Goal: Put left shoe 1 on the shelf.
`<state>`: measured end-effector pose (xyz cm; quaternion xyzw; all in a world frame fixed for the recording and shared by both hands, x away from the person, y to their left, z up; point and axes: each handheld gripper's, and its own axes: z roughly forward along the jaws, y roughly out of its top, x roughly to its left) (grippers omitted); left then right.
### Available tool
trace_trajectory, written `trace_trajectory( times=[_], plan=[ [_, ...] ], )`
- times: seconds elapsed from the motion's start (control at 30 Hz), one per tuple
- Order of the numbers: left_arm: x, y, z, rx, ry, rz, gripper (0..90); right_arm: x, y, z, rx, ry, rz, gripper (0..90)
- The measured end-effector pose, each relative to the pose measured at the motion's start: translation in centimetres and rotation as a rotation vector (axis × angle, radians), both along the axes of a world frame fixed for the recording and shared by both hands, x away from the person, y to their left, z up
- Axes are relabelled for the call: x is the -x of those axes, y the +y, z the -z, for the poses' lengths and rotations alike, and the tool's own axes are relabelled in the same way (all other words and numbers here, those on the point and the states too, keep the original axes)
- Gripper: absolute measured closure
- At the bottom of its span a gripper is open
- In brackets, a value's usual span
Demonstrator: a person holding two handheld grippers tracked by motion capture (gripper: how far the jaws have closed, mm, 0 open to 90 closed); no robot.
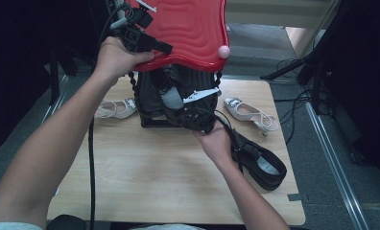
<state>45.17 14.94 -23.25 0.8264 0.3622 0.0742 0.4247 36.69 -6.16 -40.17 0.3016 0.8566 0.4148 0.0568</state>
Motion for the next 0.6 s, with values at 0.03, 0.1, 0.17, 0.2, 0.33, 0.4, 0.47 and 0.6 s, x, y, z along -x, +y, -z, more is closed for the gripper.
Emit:
trace_trajectory(
  times=[0.03, 0.1, 0.17, 0.2, 0.33, 0.4, 0.47, 0.6],
  plan=[
    [0.0, 0.0, 0.0, 0.0, 0.0, 0.0, 90.0, 0.0, 0.1, -0.1, 0.001, -0.002, -0.004, 90.0],
    [0.0, 0.0, 0.0, 0.002, 0.001, -0.002, 90.0, -0.2, 0.5, -0.3, 0.015, -0.013, 0.005, 90.0],
    [0.0, 0.0, 0.0, 0.003, 0.002, -0.003, 90.0, -0.5, 0.8, -0.3, 0.001, -0.009, 0.013, 90.0],
    [0.1, 0.0, 0.1, 0.007, 0.0, -0.007, 90.0, -0.7, 1.0, -0.3, -0.006, -0.005, 0.016, 90.0],
    [0.1, 0.0, 0.0, 0.005, -0.001, -0.006, 90.0, -1.3, 1.9, -0.5, -0.029, -0.002, 0.024, 90.0],
    [0.1, 0.0, 0.1, 0.007, -0.003, -0.007, 90.0, -1.5, 2.4, -0.6, -0.033, -0.001, 0.03, 90.0],
    [0.1, 0.0, 0.1, 0.009, -0.002, -0.005, 90.0, -1.7, 3.1, -0.7, -0.033, -0.004, 0.026, 90.0],
    [0.1, 0.0, 0.1, 0.006, -0.003, -0.007, 90.0, -2.0, 4.1, -0.8, -0.025, -0.019, 0.029, 90.0]
  ],
)
